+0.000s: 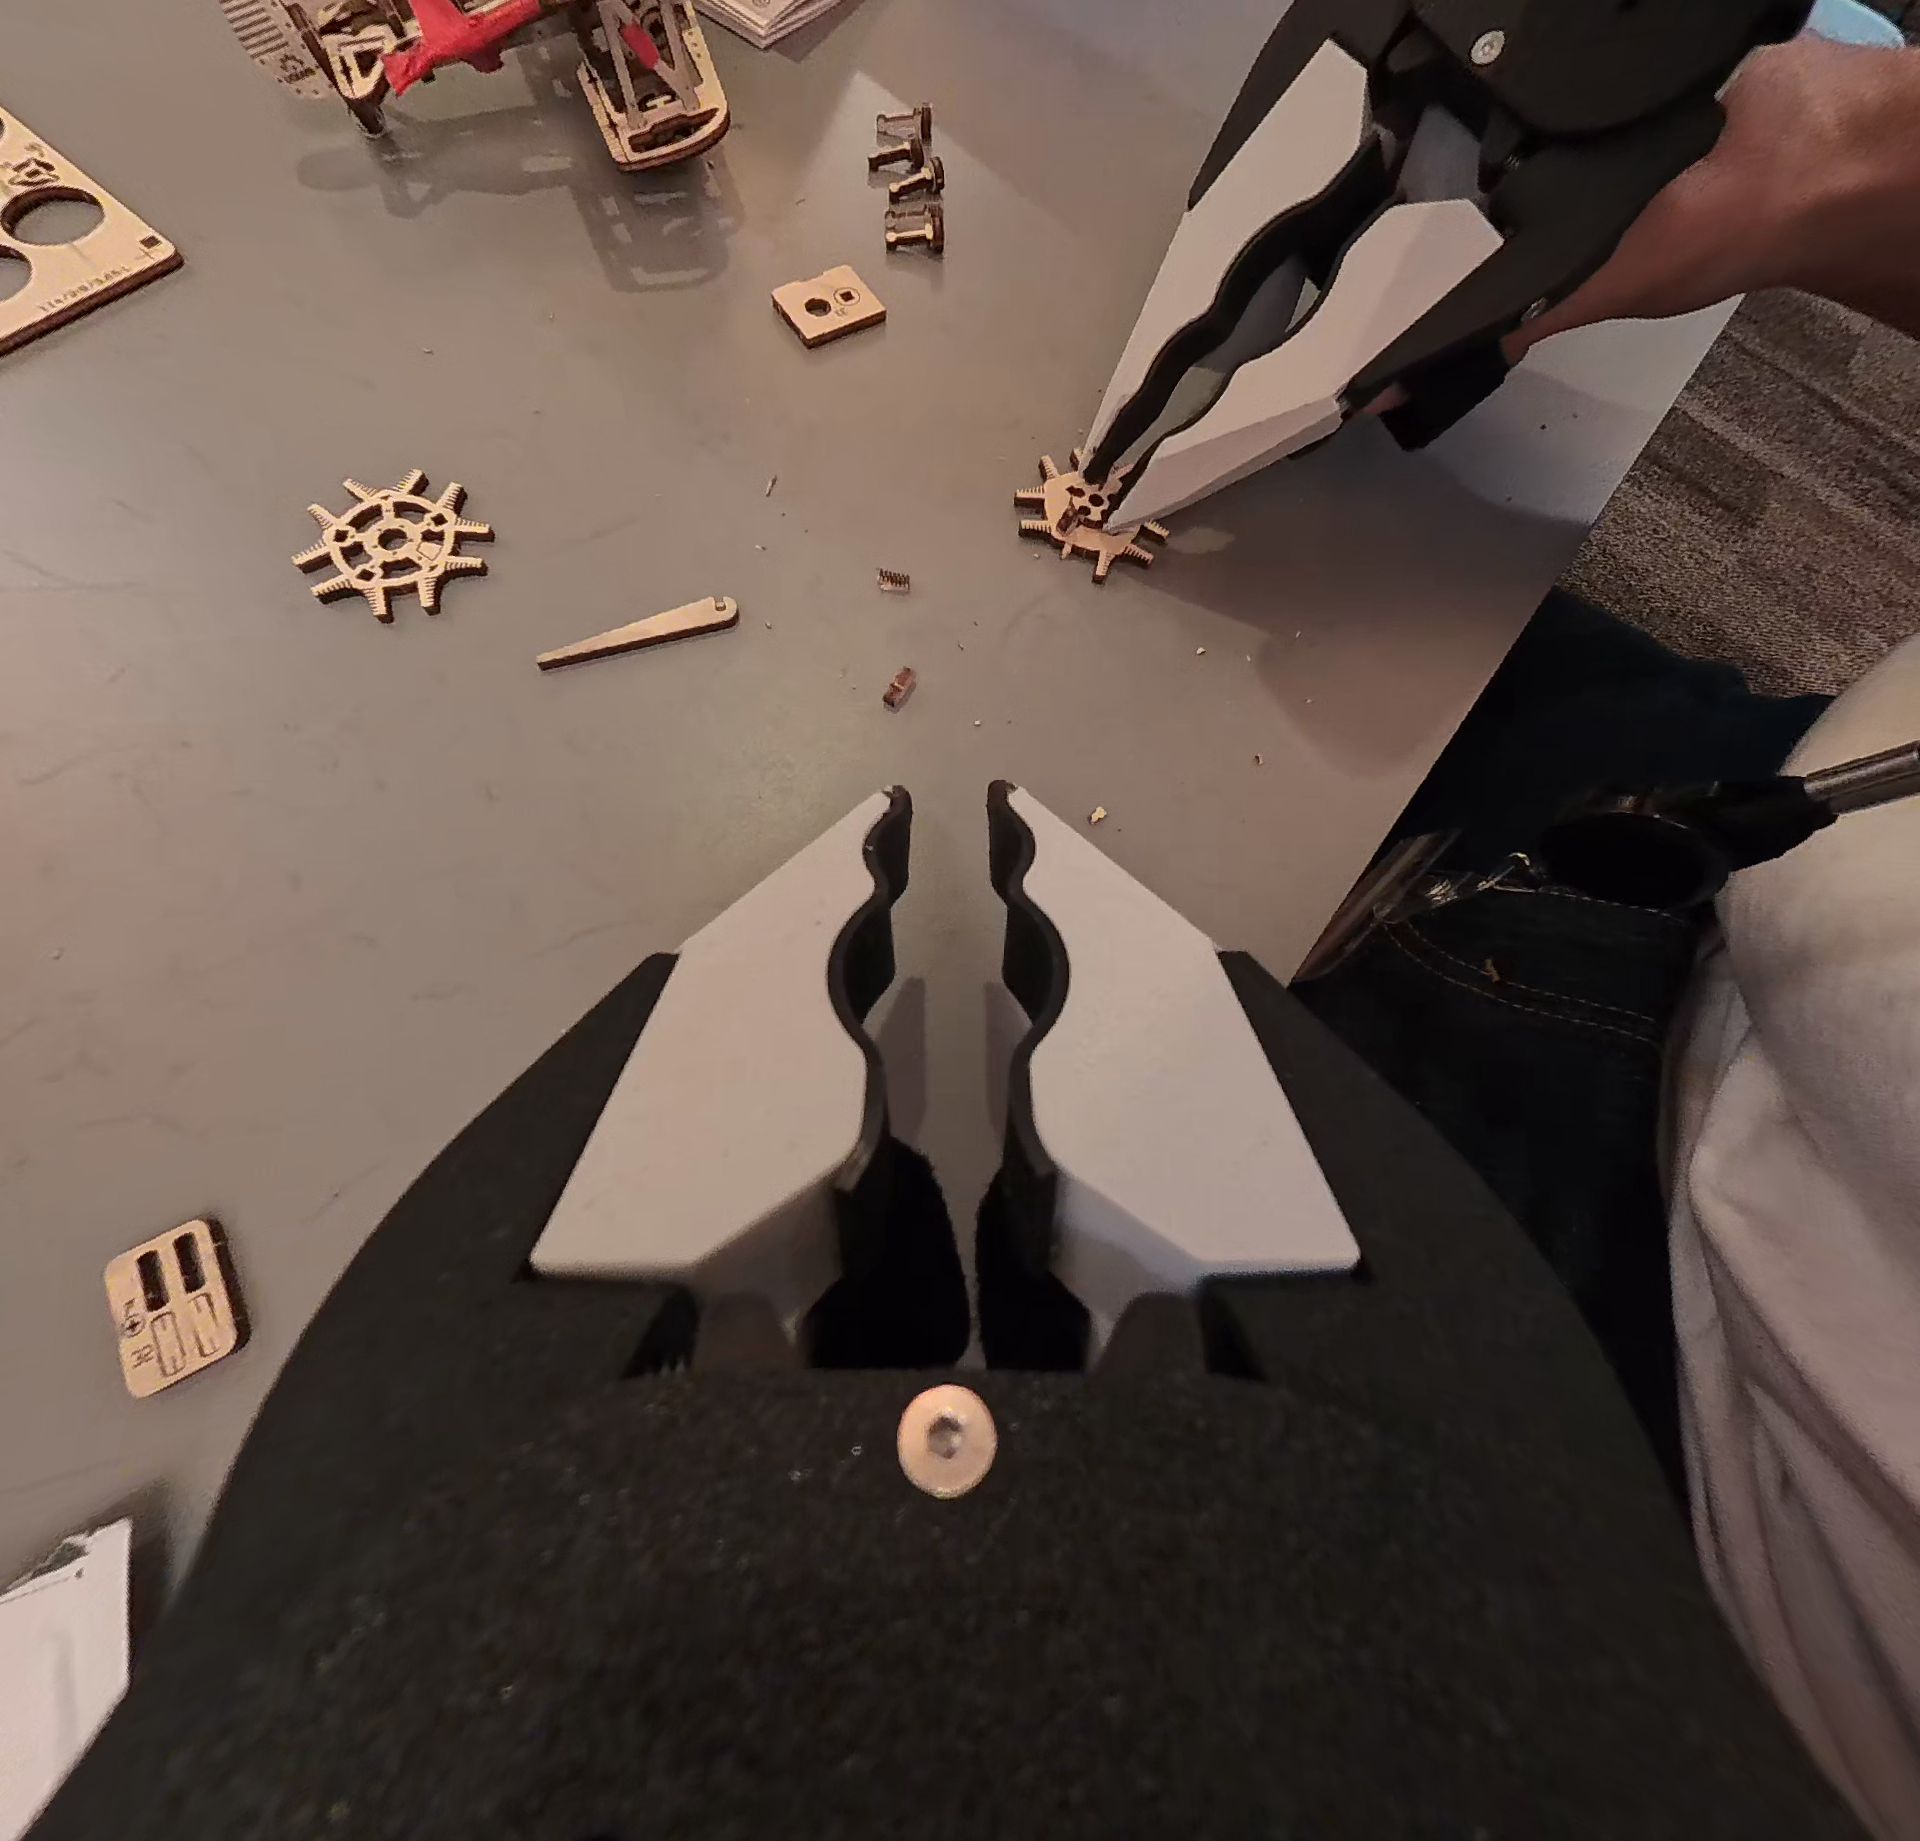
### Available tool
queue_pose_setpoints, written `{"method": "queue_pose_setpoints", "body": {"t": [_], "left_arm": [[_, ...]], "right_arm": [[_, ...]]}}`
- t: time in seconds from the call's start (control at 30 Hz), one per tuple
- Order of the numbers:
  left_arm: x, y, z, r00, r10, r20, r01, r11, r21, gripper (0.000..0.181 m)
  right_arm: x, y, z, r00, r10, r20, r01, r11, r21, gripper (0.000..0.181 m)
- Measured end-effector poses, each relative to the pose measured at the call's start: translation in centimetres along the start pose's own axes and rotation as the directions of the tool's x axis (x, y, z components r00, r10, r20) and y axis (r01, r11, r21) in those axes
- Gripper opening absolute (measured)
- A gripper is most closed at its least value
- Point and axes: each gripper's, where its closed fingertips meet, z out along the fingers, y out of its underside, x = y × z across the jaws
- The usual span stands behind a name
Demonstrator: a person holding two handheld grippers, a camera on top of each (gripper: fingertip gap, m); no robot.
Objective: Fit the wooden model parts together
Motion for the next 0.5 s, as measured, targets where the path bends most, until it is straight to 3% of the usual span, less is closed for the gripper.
{"method": "queue_pose_setpoints", "body": {"t": [0.3, 0.5], "left_arm": [[-0.1, 0.0, 0.0, 1.0, -0.002, 0.003, 0.002, 1.0, -0.001, 0.014], [-0.2, 0.2, 0.1, 1.0, -0.003, 0.009, 0.003, 1.0, -0.008, 0.014]], "right_arm": [[-0.4, -0.2, -0.3, 1.0, 0.007, 0.023, -0.007, 1.0, 0.016, 0.016], [0.5, -1.2, -2.2, 0.999, 0.042, 0.002, -0.042, 0.995, 0.085, 0.016]]}}
